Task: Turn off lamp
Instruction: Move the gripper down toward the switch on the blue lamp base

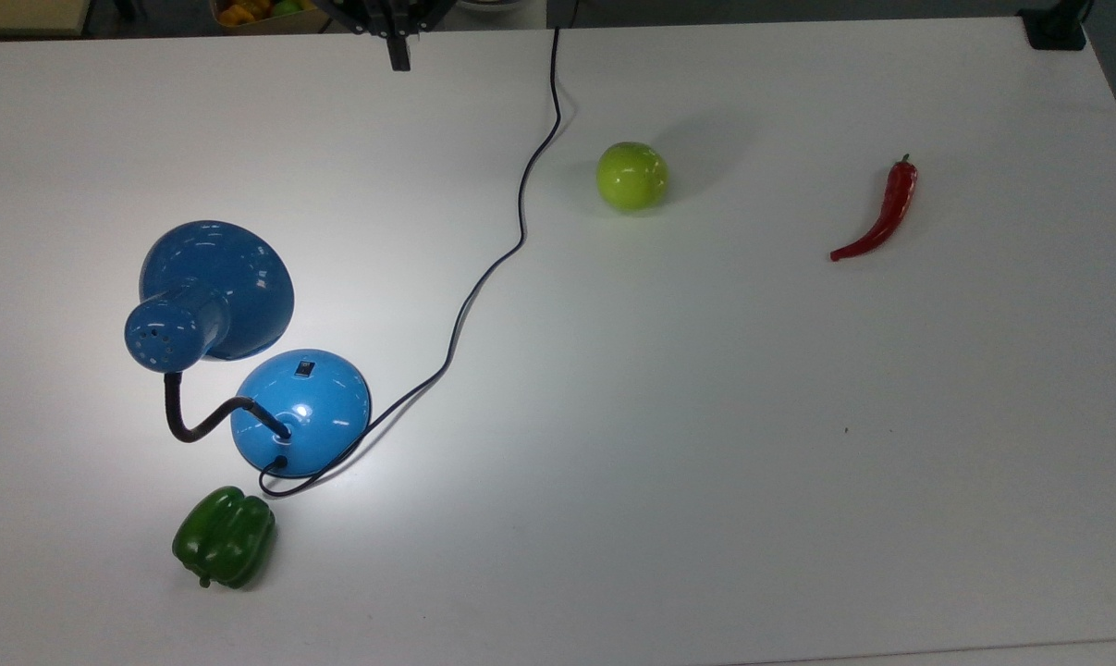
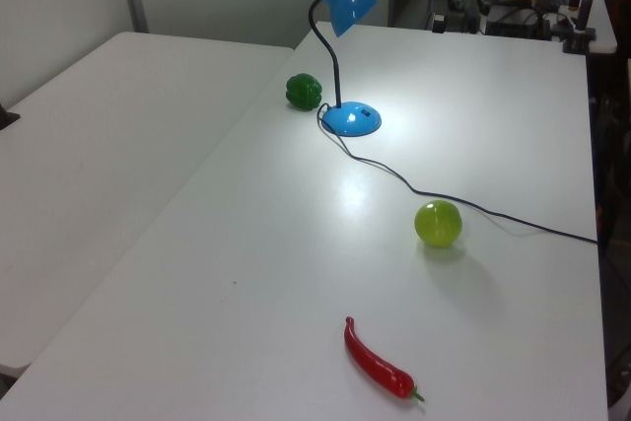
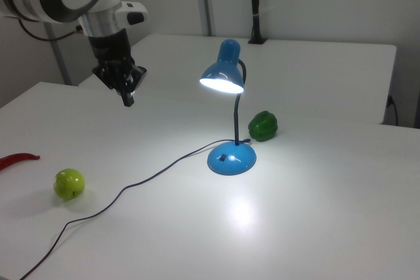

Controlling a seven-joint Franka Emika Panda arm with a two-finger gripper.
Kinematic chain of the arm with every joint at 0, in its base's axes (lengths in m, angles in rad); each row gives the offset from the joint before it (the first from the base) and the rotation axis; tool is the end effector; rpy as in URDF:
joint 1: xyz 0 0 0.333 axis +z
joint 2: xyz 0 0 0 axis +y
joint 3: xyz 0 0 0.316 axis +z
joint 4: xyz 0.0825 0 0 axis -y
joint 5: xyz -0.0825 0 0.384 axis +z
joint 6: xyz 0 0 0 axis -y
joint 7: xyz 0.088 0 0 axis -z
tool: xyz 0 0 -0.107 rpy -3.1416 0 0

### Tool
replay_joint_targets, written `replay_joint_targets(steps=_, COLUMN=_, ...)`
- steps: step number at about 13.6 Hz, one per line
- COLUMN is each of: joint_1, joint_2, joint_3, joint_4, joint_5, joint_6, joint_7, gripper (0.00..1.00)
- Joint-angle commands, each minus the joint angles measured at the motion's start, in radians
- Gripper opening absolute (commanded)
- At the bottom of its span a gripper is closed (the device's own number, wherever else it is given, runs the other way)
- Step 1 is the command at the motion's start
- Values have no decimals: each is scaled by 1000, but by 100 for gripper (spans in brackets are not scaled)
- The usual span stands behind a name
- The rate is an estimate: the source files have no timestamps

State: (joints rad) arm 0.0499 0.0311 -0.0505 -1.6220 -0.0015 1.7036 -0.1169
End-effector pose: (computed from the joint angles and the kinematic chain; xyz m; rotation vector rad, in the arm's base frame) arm 0.5750 -0.0001 0.5945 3.1293 0.1825 0.0788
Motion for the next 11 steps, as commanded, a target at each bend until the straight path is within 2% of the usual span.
replay_joint_targets(steps=1, joint_1=1, joint_2=-8, joint_3=-43, joint_4=-64, joint_5=3, joint_6=33, joint_7=-35, gripper=0)
replay_joint_targets(steps=6, joint_1=2, joint_2=15, joint_3=-109, joint_4=-157, joint_5=-3, joint_6=204, joint_7=-90, gripper=0)
replay_joint_targets(steps=11, joint_1=2, joint_2=70, joint_3=-129, joint_4=-248, joint_5=-3, joint_6=462, joint_7=-75, gripper=0)
